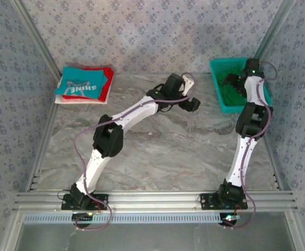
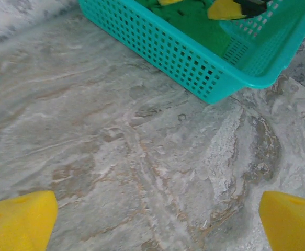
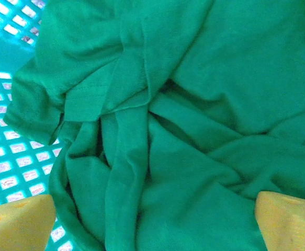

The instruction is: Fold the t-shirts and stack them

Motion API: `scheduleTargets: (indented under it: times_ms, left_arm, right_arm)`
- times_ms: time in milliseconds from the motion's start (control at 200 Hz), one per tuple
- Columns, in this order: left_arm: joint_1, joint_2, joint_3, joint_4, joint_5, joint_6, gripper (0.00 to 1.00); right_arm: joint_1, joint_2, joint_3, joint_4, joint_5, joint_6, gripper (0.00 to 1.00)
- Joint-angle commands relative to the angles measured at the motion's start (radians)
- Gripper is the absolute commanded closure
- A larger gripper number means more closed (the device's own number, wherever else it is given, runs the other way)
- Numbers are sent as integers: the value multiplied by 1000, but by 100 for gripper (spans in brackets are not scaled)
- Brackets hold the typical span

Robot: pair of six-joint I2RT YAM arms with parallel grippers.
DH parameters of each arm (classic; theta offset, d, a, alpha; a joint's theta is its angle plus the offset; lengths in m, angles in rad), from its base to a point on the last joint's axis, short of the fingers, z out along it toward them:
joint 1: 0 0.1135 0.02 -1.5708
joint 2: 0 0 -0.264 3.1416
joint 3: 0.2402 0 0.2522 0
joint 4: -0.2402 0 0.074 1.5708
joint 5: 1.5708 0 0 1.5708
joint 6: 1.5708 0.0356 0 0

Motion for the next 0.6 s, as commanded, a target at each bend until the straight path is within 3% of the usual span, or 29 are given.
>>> scheduleTargets:
  times_ms: [0, 135, 235, 345, 495, 595]
  left_arm:
    - [-12, 10, 52, 19, 46, -40, 1]
    - [-19, 4, 46, 21, 45, -51, 1]
    - [-19, -32, 10, 34, 20, -50, 1]
    - [-19, -113, -75, 89, 0, -53, 1]
    - [-19, -264, -178, 154, -13, -65, 0]
    - [-16, -386, -263, 208, -28, -76, 0]
  right_arm:
    - [18, 52, 62, -36, 14, 28, 5]
    - [12, 103, 111, -18, -26, 58, 30]
    - [5, 115, 148, -23, -56, 77, 65]
    - [0, 73, 154, -20, -61, 85, 84]
    - [-3, -59, 148, -19, -70, 103, 100]
    - [-2, -171, 147, -14, -53, 111, 100]
